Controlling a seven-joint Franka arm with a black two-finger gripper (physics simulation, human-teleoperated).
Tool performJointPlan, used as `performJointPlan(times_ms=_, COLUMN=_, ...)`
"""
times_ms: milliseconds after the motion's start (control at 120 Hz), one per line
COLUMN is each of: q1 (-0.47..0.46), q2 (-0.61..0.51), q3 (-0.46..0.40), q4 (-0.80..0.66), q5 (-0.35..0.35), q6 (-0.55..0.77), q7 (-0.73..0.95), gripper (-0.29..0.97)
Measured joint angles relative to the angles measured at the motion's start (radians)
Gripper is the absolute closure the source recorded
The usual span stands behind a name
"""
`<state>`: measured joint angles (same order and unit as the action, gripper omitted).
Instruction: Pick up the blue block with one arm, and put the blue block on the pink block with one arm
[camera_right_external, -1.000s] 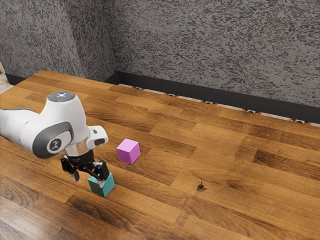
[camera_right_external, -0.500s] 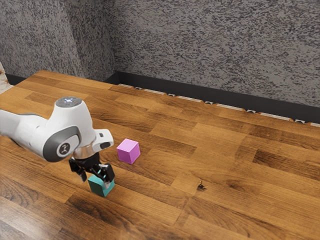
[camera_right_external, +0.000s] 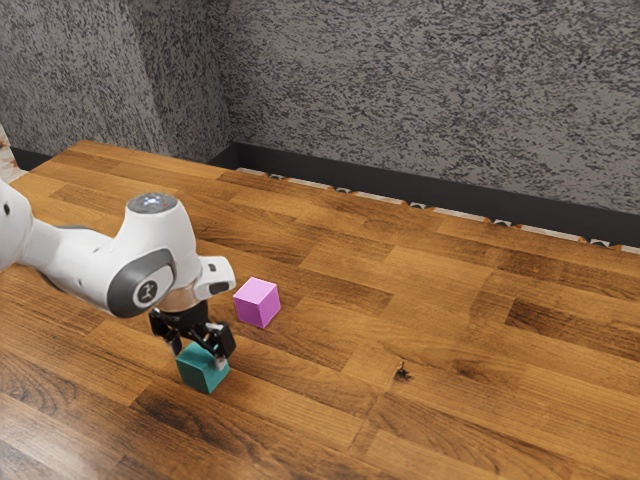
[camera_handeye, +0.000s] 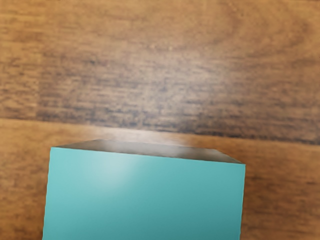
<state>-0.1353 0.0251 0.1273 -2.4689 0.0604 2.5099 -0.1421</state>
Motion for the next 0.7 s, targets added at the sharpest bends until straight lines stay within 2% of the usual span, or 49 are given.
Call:
performJointPlan(times_ms=325, q1=0.035, q2=0.045, q3=0.0, q4=0.015, q5=-0.011, q6=0.031, q7=0.046, gripper=0.0)
performJointPlan(times_ms=700, q1=0.03, q2=0.083, q3=0.0, q4=0.025, q5=-0.047, q6=0.061, q7=0.086, gripper=0.0)
